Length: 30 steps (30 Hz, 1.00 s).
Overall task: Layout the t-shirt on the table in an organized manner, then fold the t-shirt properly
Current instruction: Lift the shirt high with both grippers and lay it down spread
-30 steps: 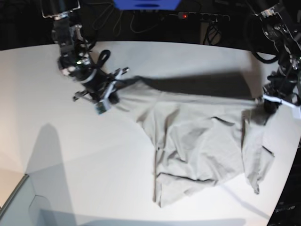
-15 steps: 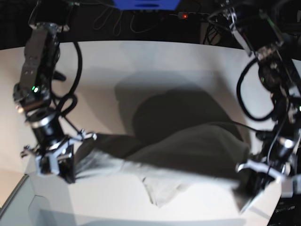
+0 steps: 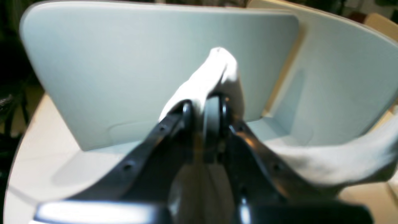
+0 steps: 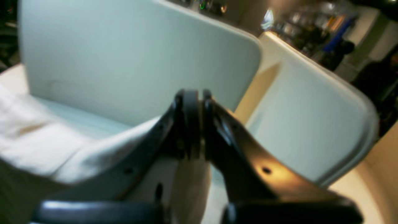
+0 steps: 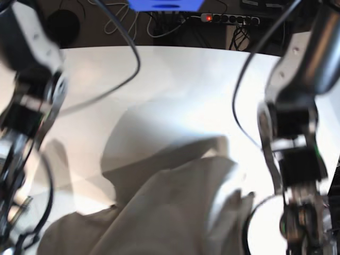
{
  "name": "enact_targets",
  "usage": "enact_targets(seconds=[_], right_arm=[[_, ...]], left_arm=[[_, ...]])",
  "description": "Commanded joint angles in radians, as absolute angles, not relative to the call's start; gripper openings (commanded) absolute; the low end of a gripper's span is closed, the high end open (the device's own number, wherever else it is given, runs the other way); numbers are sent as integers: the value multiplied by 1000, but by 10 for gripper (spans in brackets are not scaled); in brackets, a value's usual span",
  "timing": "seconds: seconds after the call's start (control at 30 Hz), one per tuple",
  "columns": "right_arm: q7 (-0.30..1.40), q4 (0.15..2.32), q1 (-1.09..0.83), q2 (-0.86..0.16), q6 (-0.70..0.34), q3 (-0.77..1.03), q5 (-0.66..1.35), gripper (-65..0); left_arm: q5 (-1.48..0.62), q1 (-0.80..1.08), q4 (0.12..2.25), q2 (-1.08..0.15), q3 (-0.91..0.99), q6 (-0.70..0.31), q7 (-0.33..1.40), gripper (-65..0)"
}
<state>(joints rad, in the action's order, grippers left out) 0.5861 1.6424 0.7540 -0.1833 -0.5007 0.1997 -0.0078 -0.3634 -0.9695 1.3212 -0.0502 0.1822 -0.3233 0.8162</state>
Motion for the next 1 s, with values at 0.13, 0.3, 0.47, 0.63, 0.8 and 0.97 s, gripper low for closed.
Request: enact_targets(seconds=[0.13, 0.3, 0.47, 0.63, 0.8, 0.97], right_arm=[[553, 1554, 972, -260, -510, 197, 4, -650], [558, 1498, 1081, -286, -512, 199, 4, -650], [584, 1610, 949, -294, -512, 194, 5, -650], [578, 1770, 653, -245, -512, 202, 7, -650], [550, 1899, 340, -160, -512, 203, 7, -650], [407, 1936, 24, -59, -512, 196, 7, -650]], left_arm=[[-383, -1141, 1218, -36, 186, -321, 717, -650], [-384, -1161, 1228, -36, 182, -321, 722, -648], [-384, -1047, 1297, -41, 186, -321, 723, -648], [-384, -842, 1388, -88, 186, -321, 723, -648], [-386, -585, 1486, -153, 189, -321, 722, -649], [-441, -263, 1589, -183, 189, -321, 719, -648]])
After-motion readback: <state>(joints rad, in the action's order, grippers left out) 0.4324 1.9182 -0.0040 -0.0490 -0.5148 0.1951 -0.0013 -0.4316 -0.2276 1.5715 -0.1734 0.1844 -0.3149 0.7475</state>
